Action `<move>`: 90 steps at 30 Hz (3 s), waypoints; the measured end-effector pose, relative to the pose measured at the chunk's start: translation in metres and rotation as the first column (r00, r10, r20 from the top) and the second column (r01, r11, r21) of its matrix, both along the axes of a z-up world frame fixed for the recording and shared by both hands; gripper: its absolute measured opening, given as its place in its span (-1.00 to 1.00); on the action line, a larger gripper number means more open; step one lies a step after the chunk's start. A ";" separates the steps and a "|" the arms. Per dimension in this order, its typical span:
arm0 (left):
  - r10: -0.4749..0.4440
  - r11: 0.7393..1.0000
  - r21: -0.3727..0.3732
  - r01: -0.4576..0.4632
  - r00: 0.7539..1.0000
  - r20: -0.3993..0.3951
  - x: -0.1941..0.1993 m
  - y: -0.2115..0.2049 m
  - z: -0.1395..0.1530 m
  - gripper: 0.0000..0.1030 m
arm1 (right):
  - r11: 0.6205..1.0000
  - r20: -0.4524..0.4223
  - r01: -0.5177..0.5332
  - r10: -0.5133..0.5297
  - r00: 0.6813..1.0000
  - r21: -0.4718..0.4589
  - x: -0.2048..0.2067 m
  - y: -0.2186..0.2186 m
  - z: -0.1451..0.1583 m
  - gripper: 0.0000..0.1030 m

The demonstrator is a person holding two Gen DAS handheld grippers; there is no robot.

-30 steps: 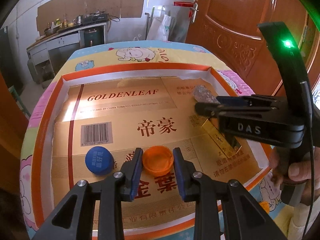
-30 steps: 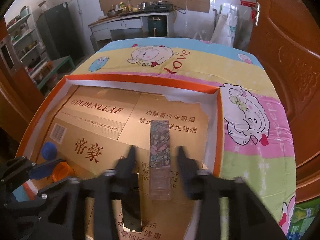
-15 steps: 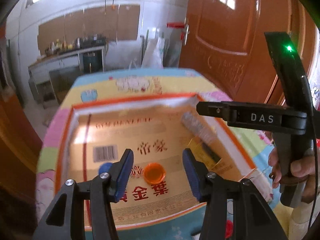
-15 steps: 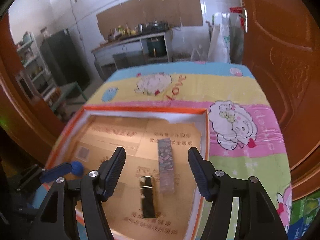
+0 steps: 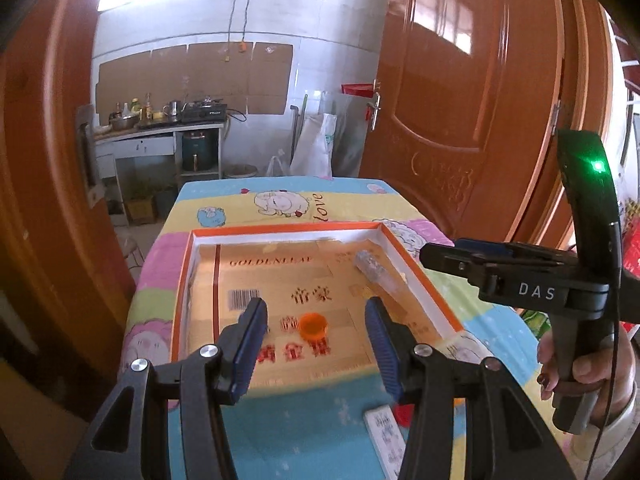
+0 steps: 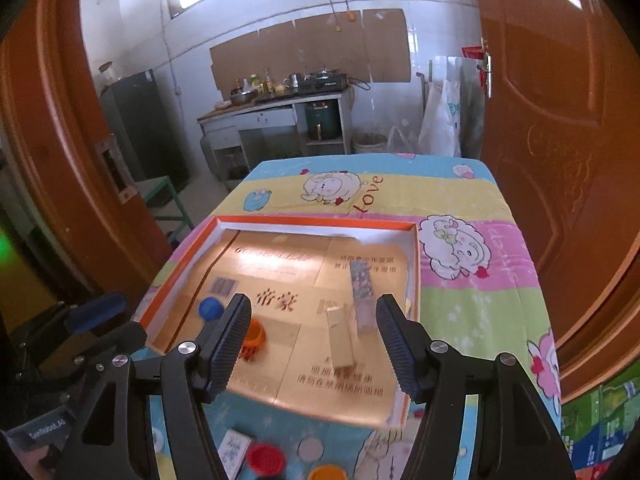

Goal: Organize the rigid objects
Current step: 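Withdraw both open grippers from the tray back over the table, then close the left gripper on the teal tube while the right moves toward the orange cap, then grasp the orange cap with the right gripper while the left holds the teal tube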

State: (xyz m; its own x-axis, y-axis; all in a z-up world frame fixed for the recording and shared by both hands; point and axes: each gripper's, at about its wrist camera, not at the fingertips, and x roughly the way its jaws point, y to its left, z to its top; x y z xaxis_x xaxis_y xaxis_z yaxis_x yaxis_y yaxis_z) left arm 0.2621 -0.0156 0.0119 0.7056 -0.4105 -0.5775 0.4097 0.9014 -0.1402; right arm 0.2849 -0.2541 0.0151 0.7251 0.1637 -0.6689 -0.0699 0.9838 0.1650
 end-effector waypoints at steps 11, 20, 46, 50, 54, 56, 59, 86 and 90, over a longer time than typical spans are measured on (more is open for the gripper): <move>-0.010 0.999 0.038 0.009 1.000 0.025 -0.084 0.016 -0.018 -0.01 | 0.999 0.046 -0.012 0.014 0.999 -0.040 -0.100 0.022 -0.010 0.29; -0.037 0.998 0.049 0.041 0.996 -0.077 -0.131 0.007 -0.068 -0.01 | 0.999 0.063 0.040 -0.041 0.997 0.018 -0.173 0.028 -0.036 0.29; -0.002 0.996 0.091 0.012 0.993 -0.116 -0.143 -0.003 -0.109 -0.50 | 0.990 -0.018 0.137 -0.136 0.991 0.016 -0.197 0.011 -0.071 0.29; -0.008 0.996 0.083 0.017 0.994 -0.113 -0.143 -0.001 -0.109 -0.51 | 0.989 -0.026 0.150 -0.150 0.988 0.006 -0.197 0.008 -0.077 0.21; -0.016 0.996 0.091 0.024 0.996 -0.093 -0.147 -0.002 -0.109 -0.53 | 0.988 -0.040 0.154 -0.153 0.987 0.007 -0.194 0.006 -0.081 0.21; -0.038 0.998 0.037 0.042 0.995 -0.091 -0.149 0.004 -0.107 -0.55 | 0.989 -0.044 0.151 -0.151 0.988 -0.003 -0.192 0.006 -0.082 0.21; -0.031 0.999 -0.008 0.031 0.998 -0.058 -0.155 0.013 -0.097 -0.55 | 0.988 -0.051 0.147 -0.149 0.988 -0.038 -0.186 0.006 -0.083 0.21; -0.023 0.999 -0.041 0.021 0.999 -0.029 -0.154 0.032 -0.081 -0.55 | 0.989 -0.172 -0.005 -0.020 0.985 -0.145 -0.088 0.020 -0.107 -0.41; -0.010 1.000 -0.013 0.009 0.995 -0.098 -0.132 0.024 -0.091 -0.55 | 0.994 -0.171 -0.004 -0.015 0.985 -0.107 -0.085 0.015 -0.107 -0.41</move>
State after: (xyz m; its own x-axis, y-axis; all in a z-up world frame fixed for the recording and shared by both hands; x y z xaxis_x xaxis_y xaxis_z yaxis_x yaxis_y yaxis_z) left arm 0.1302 0.0086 -0.0789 0.6423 -0.4245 -0.6382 0.4017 0.8955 -0.1913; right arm 0.1999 -0.2390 -0.0921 0.5986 0.0809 -0.7970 -0.0441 0.9967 0.0680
